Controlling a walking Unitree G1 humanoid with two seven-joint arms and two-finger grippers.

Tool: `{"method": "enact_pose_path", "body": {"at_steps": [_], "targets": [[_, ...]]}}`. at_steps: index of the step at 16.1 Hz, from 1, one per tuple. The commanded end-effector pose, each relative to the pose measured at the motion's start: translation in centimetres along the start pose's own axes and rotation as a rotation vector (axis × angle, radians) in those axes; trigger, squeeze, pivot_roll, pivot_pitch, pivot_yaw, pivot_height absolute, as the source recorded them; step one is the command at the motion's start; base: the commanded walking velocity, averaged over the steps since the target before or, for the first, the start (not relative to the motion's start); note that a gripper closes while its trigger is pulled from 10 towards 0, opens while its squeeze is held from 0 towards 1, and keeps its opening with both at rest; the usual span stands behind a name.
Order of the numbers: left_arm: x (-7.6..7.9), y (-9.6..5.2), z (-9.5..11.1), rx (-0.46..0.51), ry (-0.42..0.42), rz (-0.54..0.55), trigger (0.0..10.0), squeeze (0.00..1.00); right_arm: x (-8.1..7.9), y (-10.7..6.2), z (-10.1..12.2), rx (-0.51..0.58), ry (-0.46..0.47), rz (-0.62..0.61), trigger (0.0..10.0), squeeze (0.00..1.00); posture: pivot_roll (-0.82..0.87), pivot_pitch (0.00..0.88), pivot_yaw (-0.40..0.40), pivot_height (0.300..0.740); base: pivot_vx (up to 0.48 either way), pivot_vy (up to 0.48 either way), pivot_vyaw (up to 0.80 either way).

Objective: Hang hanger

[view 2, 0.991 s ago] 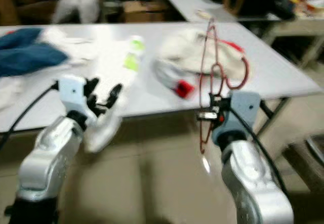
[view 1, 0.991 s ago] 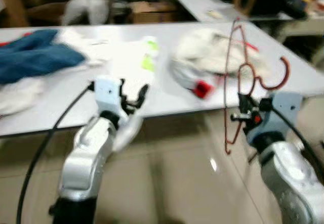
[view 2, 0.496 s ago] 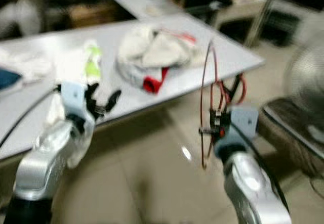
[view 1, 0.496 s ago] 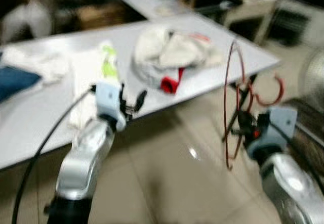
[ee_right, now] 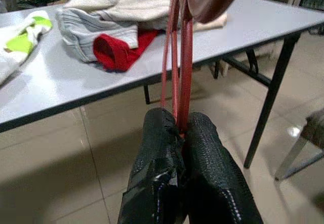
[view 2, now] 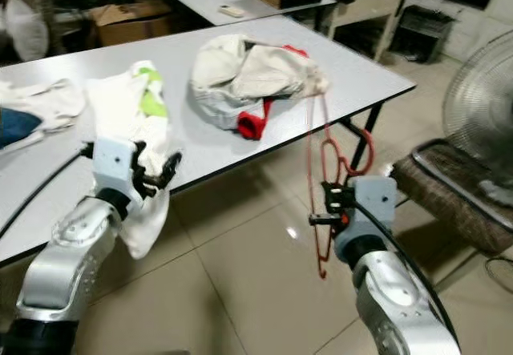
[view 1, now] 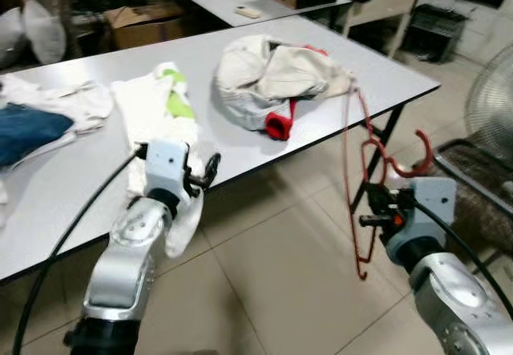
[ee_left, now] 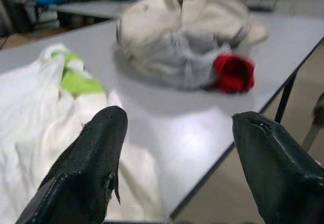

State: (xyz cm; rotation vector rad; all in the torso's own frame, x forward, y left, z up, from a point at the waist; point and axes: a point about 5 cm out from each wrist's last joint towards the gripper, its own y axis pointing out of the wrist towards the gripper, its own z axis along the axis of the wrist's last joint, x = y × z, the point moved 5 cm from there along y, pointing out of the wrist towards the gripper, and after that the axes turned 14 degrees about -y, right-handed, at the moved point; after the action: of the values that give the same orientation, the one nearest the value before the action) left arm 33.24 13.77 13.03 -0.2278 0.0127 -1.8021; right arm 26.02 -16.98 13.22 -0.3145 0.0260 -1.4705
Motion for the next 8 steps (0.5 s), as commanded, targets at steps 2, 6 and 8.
{"method": "enact_pose_path", "body": {"at_steps": [2, 6, 8], "targets": [[-1.2, 1.1, -0.6, -0.058, -0.018, 0.071, 10.0, 0.05, 1.0, 0.5, 0.0, -0.006, 0.003, -0.028, 10.0, 0.0, -0.02, 0.0, 0.039, 0.74, 0.0, 0.0, 0.0], [-2.9, 0.7, -1.5, -0.154, 0.168, 0.062, 10.0, 1.0, 0.3, -0.6, -1.8, -0.073, -0.094, 0.122, 10.0, 0.0, -0.03, 0.0, 0.042, 0.74, 0.0, 0.0, 0.0], [-4.1, 0.5, -1.6, -0.181, 0.245, 0.101, 10.0, 0.02, 0.1, -0.7, -2.1, -0.086, -0.131, 0.145, 10.0, 0.0, -0.03, 0.0, 0.041, 0.74, 0.0, 0.0, 0.0]]}}
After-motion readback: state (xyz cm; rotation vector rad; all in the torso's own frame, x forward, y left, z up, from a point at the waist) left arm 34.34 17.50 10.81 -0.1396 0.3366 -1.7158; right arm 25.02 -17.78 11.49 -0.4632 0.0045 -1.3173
